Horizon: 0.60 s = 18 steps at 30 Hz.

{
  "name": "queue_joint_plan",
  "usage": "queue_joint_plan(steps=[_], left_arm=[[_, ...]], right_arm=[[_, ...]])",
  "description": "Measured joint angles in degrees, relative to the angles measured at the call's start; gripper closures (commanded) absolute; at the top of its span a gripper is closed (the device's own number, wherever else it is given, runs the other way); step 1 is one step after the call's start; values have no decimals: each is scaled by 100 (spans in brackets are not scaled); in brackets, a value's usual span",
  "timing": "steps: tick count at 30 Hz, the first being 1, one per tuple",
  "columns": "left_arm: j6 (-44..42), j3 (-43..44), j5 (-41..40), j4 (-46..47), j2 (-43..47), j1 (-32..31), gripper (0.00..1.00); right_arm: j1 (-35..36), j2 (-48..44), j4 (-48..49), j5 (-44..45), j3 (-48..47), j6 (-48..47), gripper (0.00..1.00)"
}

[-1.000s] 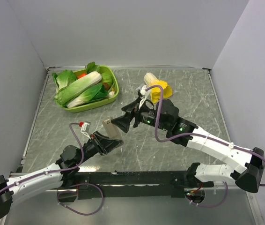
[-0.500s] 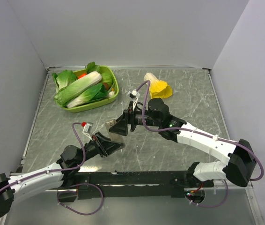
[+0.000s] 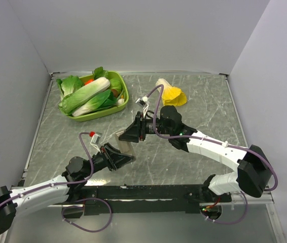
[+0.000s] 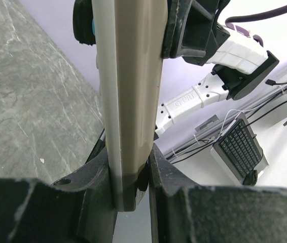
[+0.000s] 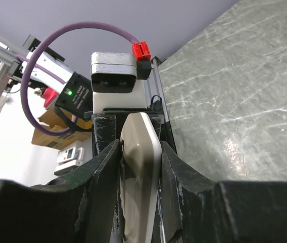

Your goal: Load the batteries into the remote control

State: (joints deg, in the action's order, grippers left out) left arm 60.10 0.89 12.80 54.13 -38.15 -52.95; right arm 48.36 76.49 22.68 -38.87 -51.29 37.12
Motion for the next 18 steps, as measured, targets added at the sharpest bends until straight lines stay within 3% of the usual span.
queue_joint_plan(steps=[3,5,9,12,15,18], left_arm=[[-28,0,13,35,0,0,99],[-46,0,33,70,2,0,98],[-68,0,72,70,24,0,98],[-92,0,92,-57,131,0,99],[-162,0,103,-304,273,0,99],[-278,17,85,-647,374,0,99]], right_arm=[[-4,4,118,-46,31,33,96],[-4,4,199,-68,55,35,97],[-11,4,424,-127,146,31,55],[-15,4,461,-186,155,-24,31],[-24,-7,334,-210,155,-197,18],[-42,-105,-48,-129,155,-437,13]])
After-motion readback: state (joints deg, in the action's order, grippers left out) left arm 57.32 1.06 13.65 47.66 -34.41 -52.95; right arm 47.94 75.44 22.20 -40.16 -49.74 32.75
